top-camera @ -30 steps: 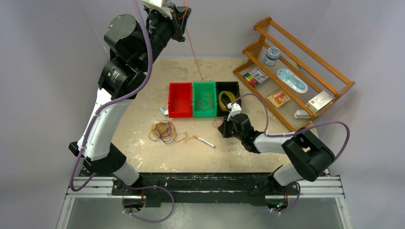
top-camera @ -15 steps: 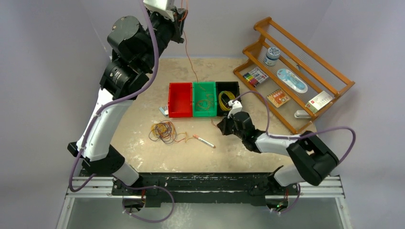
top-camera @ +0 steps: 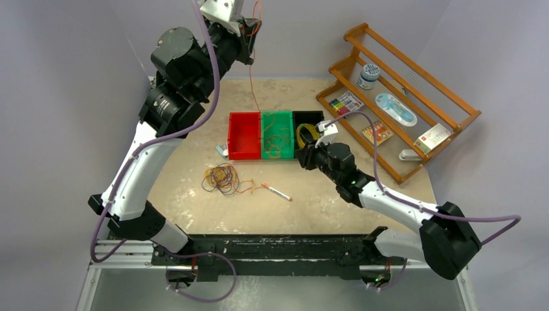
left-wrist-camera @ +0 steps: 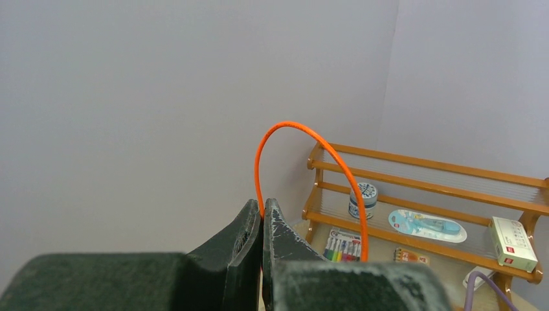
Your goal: Untangle the cables
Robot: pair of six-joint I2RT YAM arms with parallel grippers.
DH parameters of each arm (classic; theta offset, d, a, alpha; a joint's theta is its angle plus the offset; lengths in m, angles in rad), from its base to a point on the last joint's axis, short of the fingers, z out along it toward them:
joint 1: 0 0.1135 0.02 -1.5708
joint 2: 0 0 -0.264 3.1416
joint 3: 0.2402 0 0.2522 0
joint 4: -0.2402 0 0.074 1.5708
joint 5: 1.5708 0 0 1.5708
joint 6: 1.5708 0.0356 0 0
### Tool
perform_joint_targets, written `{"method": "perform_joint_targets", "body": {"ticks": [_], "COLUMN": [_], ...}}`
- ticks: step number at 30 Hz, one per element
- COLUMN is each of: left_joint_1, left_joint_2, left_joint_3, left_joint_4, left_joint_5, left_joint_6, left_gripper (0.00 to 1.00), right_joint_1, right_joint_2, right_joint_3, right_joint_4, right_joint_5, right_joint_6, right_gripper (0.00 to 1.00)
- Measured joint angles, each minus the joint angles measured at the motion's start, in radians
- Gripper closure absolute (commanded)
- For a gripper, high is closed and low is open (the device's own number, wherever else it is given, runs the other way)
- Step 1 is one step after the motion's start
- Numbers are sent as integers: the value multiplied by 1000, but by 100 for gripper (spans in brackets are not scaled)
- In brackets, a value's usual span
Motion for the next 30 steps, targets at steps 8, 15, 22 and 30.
{"method": "perform_joint_targets", "body": {"ticks": [8,15,22,30], "left_joint_1": [0,0,0,0], "left_joint_2": [0,1,3,19], "left_joint_3": [-4,-5,-5,-5], "left_joint_4": [12,15,14,14], "left_joint_5": [17,21,23,23], "left_joint_6": [-5,-7,-7,-7], "left_gripper": [100,100,100,100], "right_joint_1": [-5,-6,-6,-6], "right_joint_2": [-26,-4,141,299], "right_joint_3": [4,7,75,135], "right_joint_4": [-32,69,151,195], "right_joint_5": [5,-145,-290,-245], "right_joint_6": [-32,-149,-244,-144], "right_gripper": [41,31,29,30]}}
